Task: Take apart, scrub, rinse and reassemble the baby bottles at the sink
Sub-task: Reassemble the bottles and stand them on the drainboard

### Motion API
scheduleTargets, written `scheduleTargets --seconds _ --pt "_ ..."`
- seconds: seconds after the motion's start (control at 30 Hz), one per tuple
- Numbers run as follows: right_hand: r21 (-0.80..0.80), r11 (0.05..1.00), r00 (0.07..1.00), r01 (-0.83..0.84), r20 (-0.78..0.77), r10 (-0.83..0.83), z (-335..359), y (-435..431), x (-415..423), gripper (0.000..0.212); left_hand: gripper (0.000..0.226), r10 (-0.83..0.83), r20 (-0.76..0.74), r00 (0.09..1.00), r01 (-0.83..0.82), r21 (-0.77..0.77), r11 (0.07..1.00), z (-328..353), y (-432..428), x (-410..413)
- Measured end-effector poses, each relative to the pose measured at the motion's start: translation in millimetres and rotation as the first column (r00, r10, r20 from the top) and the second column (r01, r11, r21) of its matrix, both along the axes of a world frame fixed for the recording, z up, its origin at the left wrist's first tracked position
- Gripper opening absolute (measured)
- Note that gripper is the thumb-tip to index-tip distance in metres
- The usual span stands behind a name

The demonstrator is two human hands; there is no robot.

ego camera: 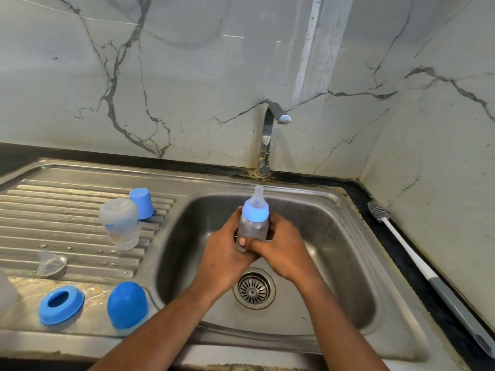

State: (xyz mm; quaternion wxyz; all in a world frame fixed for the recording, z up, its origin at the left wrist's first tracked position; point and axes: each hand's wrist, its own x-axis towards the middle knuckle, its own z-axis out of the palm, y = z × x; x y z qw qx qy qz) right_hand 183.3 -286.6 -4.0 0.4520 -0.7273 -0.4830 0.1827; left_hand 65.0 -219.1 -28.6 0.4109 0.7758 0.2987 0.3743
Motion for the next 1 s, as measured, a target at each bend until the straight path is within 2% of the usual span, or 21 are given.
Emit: scheduleTargets --seconds 0.07,0.13,0.27,0.4,0.5,0.63,0.77,0.93,1.0 --pt "0.028 0.999 0.999 0.028 0.026 -0.028 0.7 1.4 -0.4 0.052 0.098 -0.063 -0.013 0.998 0.063 -0.046 0.997 1.9 -1.3 -3.1" --pt "0.037 0.998 0.997 0.057 0.052 -0.059 1.0 2.1 -2.1 0.061 0.101 -0.079 -0.025 0.997 0.079 -0.011 0.997 6.3 -1.7 -6.5" --pt "0.057 0.997 0.994 0.059 0.093 -0.064 0.6 3.1 -0.1 0.071 0.079 0.015 -0.156 0.988 0.018 0.207 0.978 19.8 -7.4 -16.5" --pt "0.017 0.998 0.992 0.058 0.114 -0.059 -3.9 8.9 1.7 0.067 0.05 0.131 -0.17 0.977 -0.068 0.336 0.939 34.7 -24.8 -39.4" --pt "-0.004 0.999 0.991 0.051 0.124 -0.05 -5.8 10.9 2.8 0.069 0.039 0.287 -0.171 0.943 -0.197 0.408 0.891 51.0 -29.9 -68.6" --pt "-0.014 0.999 0.992 0.03 0.125 -0.028 -4.7 10.3 2.2 0.07 0.036 0.495 -0.318 0.809 -0.361 0.395 0.844 62.8 -27.7 -119.2" --pt "-0.029 0.999 0.993 0.018 0.116 -0.015 -4.8 9.9 1.0 0.069 0.028 0.617 -0.321 0.719 -0.459 0.448 0.767 60.5 -6.3 -161.2" --pt "-0.035 0.999 0.992 0.023 0.123 -0.019 -6.5 10.3 2.5 0.068 0.024 0.66 -0.247 0.71 -0.543 0.405 0.736 87.1 49.4 -160.9" --pt "-0.042 0.999 0.992 0.021 0.124 -0.015 -8.2 11.2 3.2 0.069 0.031 0.622 -0.334 0.708 -0.511 0.366 0.778 94.6 91.4 -145.1"
